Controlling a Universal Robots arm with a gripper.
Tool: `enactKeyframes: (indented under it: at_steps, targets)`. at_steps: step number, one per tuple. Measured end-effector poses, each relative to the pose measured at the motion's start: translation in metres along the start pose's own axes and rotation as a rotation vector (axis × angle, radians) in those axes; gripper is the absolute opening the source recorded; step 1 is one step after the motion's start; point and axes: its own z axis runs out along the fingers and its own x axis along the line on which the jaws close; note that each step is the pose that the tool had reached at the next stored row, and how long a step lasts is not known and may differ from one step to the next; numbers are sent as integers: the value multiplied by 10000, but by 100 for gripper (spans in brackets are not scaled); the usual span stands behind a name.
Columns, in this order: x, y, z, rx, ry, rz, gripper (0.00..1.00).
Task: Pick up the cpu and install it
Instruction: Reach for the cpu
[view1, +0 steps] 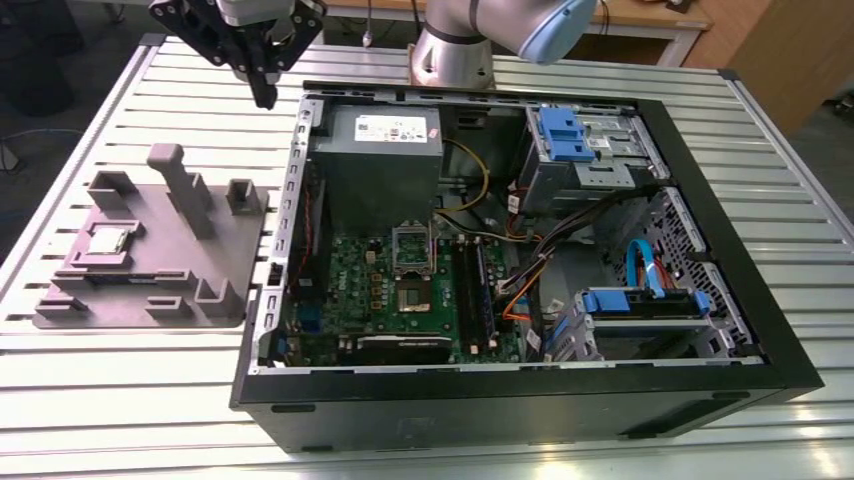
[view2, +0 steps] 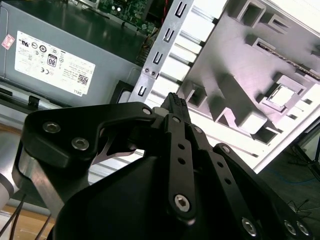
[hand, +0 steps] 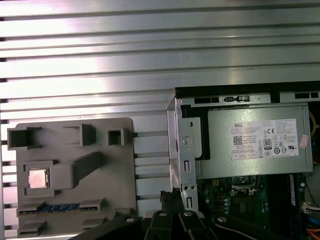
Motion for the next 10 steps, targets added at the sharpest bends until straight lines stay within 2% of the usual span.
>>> enactKeyframes:
  at_steps: [10]
  targets:
    - [19, -1, -1, 0, 0, 0, 10]
